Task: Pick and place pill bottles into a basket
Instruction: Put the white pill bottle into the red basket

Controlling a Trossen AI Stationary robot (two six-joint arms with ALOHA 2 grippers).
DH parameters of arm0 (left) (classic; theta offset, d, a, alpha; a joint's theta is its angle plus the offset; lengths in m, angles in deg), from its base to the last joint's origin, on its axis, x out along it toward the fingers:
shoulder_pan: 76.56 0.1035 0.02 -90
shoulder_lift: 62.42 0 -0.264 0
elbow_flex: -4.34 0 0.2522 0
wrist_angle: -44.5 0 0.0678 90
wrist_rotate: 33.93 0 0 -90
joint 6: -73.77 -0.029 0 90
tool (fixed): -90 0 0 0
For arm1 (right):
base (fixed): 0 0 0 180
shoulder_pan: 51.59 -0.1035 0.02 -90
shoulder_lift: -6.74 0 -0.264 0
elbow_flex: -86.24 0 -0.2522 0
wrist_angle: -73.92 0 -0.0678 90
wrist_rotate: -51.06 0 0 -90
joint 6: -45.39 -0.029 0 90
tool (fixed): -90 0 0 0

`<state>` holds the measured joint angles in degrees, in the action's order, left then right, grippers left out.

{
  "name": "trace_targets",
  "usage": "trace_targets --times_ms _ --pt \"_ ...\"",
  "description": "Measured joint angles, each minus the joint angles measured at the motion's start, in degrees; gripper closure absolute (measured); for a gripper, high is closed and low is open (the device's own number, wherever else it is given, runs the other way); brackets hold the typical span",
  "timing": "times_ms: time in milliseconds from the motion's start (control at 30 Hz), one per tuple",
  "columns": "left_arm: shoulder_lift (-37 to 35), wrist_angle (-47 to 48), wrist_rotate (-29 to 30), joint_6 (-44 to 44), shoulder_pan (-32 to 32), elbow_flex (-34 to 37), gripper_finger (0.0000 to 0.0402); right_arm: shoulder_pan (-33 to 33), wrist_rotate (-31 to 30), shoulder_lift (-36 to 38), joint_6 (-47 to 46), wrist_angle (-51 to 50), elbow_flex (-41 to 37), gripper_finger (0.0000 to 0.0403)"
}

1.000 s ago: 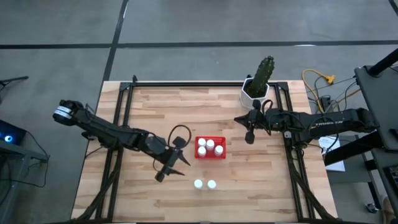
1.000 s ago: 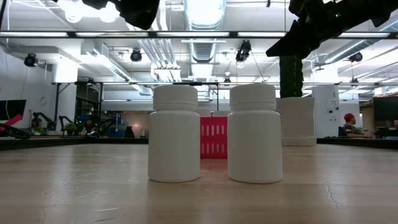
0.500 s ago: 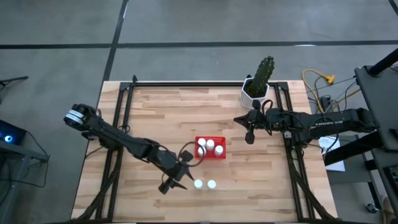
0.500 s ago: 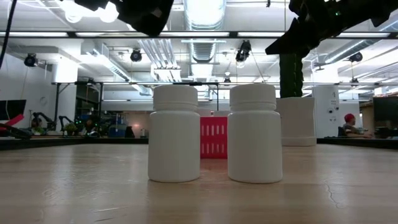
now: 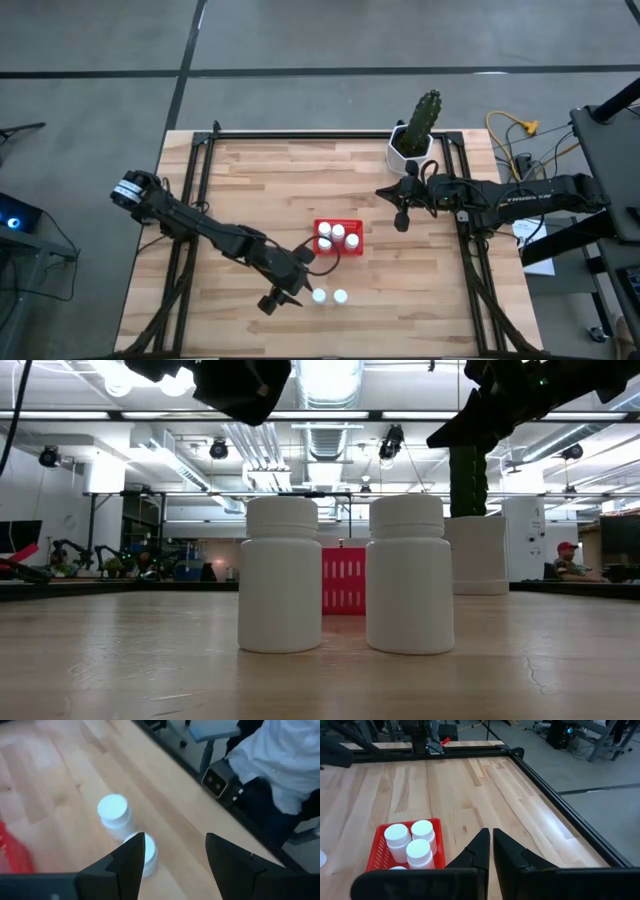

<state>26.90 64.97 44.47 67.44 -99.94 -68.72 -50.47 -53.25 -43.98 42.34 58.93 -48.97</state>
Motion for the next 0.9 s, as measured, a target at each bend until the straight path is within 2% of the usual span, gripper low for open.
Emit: trace_targets --times_ms 167,333,667,900 --pt "0.00 2.14 6.15 -0.04 0.17 -0.12 0.0210 -0.02 1.16 0.00 -0.05 -0.01 0.00 0.0390" --pt "0.00 1.81 6.18 -0.04 0.26 -0.43 0.0204 -0.02 1.29 0.00 -0.42 -0.01 0.01 0.0390" --pt "0.35 1.73 6.19 0.46 0.42 -0.69 0.0133 -0.02 1.30 0.00 -0.81 -0.04 0.02 0.0390" --pt "2.79 1.73 6.31 1.46 0.42 -1.44 0.0124 -0.01 1.30 0.00 -0.83 -0.17 0.04 0.0390"
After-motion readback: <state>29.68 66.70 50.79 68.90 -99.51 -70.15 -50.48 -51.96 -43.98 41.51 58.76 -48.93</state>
